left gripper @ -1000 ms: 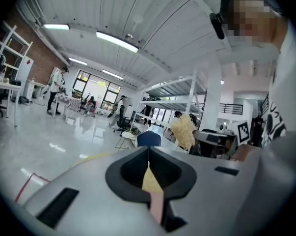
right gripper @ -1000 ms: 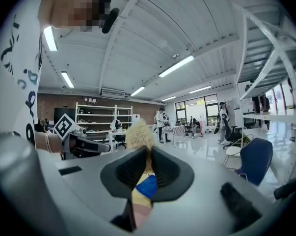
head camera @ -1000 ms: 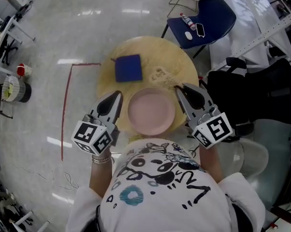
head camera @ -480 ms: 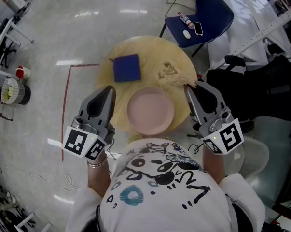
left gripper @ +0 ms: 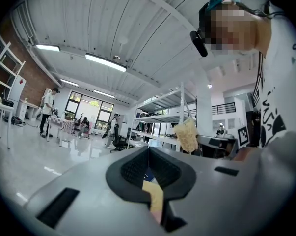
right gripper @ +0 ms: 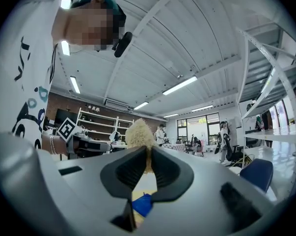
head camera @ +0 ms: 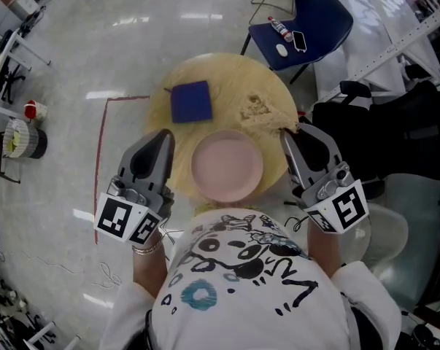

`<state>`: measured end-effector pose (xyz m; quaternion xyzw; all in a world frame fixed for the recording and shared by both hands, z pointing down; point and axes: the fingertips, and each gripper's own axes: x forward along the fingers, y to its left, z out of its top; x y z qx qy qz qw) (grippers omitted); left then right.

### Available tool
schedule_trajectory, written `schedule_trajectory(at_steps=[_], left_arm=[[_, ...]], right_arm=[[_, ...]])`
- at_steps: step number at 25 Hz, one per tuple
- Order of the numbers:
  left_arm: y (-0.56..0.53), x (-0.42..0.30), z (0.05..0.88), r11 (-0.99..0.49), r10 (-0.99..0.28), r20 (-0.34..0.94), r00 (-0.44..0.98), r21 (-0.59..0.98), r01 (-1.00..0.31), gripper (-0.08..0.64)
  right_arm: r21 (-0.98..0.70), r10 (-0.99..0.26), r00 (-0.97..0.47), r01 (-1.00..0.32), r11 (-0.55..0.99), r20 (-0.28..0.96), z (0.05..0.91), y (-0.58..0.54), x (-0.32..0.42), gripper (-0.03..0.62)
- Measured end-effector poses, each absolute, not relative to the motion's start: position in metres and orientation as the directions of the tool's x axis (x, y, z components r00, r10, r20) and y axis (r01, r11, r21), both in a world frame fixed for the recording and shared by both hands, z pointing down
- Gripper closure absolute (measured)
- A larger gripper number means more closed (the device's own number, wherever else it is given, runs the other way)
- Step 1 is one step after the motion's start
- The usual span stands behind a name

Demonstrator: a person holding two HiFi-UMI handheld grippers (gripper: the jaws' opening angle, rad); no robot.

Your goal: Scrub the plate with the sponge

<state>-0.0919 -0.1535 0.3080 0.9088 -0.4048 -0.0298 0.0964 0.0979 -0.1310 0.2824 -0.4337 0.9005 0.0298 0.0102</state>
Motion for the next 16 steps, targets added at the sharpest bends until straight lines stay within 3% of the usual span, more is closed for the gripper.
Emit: schedule_trajectory(at_steps=[16], left_arm=[[-0.1565,-0.0828,0.3085,-0.665,-0.728,0.023,0.685,0.215,-0.715,0.543]], right_arm=[[0.096,-0.785,-0.618,-0.783,0.614,-0.024,0.2821,-0.1331,0.1007,0.546]])
